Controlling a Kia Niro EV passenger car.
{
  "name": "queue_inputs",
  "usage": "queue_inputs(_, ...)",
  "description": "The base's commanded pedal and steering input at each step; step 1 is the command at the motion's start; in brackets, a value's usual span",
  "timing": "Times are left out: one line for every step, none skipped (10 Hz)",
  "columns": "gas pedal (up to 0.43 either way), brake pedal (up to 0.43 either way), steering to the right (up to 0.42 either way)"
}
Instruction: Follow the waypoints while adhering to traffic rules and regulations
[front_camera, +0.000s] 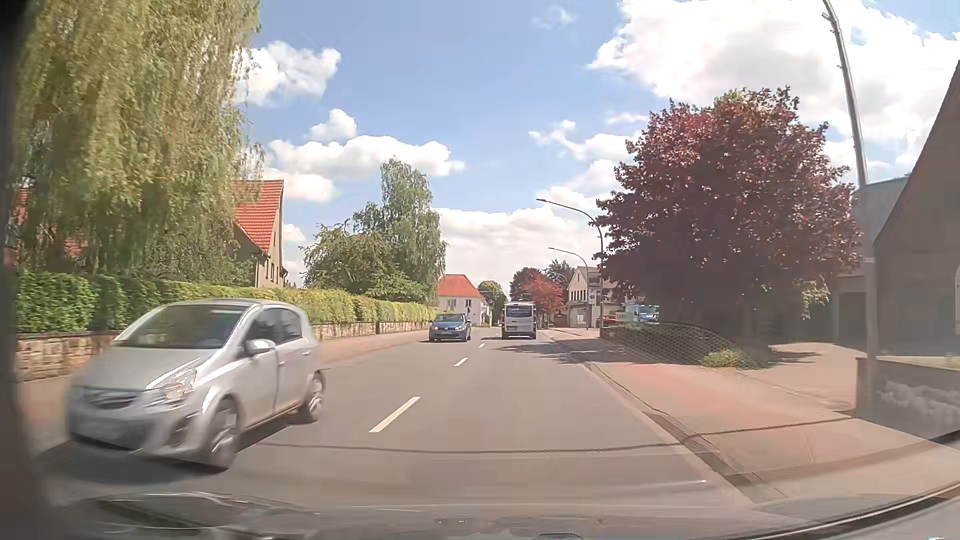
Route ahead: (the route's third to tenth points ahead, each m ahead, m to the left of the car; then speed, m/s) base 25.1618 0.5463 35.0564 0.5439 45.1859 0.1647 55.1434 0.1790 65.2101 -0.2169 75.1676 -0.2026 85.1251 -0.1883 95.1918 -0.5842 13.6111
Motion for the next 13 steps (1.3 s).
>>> queue_inputs(0.169,0.0,0.002)
queue_inputs(0.169,0.0,0.003)
queue_inputs(0.177,0.0,0.003)
queue_inputs(0.189,0.0,0.004)
queue_inputs(0.189,0.0,0.004)
queue_inputs(0.189,0.0,0.004)
queue_inputs(0.189,0.0,0.003)
queue_inputs(0.189,0.0,0.003)
queue_inputs(0.189,0.0,0.002)
queue_inputs(0.189,0.0,0.002)
queue_inputs(0.189,0.0,0.002)
queue_inputs(0.189,0.0,0.002)
queue_inputs(0.177,0.0,0.001)
